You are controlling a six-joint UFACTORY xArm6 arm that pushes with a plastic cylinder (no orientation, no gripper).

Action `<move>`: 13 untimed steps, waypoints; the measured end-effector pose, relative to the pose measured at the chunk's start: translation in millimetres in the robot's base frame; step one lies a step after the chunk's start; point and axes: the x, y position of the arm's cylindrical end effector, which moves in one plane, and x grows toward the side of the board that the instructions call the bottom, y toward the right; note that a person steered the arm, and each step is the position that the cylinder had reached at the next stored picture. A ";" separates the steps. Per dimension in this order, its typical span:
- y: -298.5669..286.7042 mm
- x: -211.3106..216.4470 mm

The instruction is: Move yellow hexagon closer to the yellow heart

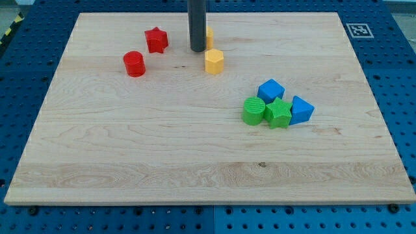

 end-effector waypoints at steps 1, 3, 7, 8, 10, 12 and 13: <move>2.6 -16.7; 15.4 -45.8; 24.9 84.8; 14.3 72.0; 12.6 54.5; 39.5 44.6; 43.2 29.8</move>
